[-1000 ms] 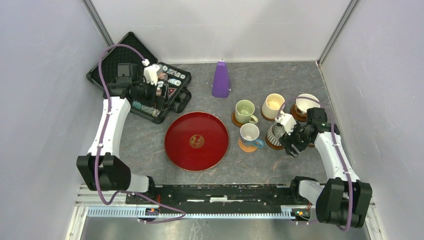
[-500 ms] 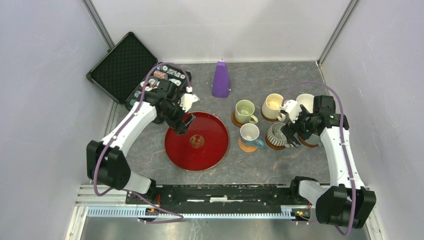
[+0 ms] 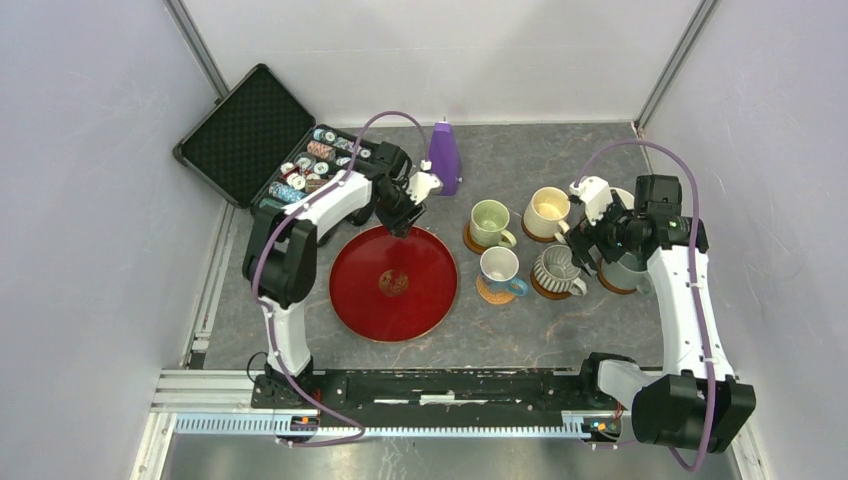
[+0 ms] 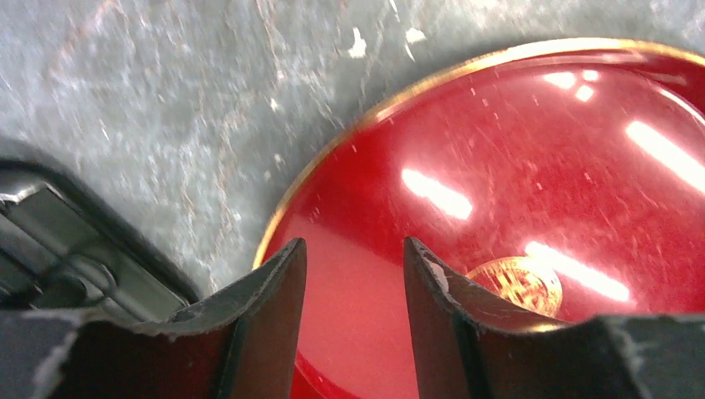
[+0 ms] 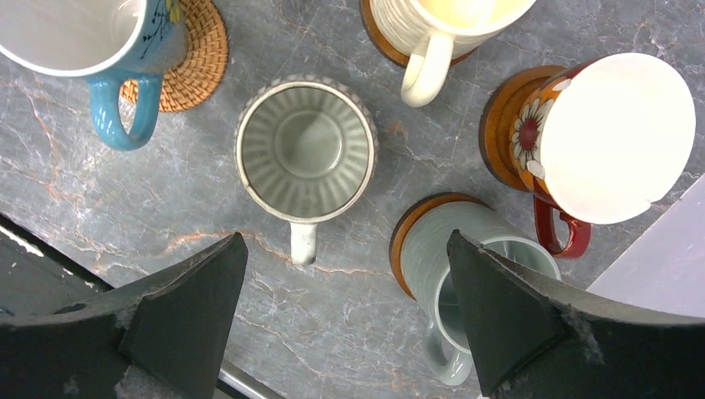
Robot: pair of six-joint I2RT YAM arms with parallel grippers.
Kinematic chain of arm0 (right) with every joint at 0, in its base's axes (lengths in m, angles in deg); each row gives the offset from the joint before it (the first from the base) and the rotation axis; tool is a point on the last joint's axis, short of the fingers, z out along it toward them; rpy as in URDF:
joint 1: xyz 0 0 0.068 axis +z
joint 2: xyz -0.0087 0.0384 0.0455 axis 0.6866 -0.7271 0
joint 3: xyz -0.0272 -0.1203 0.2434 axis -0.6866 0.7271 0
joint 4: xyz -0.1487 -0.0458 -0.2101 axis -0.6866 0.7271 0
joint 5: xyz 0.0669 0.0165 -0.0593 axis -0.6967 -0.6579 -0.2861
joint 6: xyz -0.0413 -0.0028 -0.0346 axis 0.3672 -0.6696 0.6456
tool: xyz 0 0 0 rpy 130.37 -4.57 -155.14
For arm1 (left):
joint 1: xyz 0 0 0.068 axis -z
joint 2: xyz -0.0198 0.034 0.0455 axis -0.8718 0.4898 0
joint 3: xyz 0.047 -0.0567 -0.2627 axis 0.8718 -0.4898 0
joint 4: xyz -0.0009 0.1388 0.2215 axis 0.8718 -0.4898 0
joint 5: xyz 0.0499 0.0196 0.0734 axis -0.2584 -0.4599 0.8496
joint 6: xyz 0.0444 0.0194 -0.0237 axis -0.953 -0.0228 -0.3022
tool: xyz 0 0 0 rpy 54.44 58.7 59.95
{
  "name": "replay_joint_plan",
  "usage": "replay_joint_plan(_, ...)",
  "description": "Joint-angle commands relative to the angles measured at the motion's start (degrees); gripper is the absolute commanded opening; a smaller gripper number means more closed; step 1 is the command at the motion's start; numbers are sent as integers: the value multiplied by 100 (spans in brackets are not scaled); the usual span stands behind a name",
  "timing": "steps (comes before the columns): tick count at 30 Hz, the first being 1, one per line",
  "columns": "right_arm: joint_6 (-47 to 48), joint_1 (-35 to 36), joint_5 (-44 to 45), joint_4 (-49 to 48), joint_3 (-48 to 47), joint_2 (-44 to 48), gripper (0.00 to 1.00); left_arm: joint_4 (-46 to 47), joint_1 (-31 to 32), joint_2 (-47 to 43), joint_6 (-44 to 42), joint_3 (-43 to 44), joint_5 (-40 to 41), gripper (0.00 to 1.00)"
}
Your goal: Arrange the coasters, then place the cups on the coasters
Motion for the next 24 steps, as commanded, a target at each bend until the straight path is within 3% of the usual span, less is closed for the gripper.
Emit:
replay_joint_plan(1, -394, -23, -121, -256, -369, -96, 98, 353, 77, 407, 272, 521, 222, 53)
replay_joint_plan(10, -445, -23, 18, -402, -703, -301, 98, 482, 77, 911, 482, 1148, 448, 51)
replay_joint_plan(24, -406, -19, 10, -472, -892, -456, 98, 686, 79, 1061, 352, 1395, 858, 52)
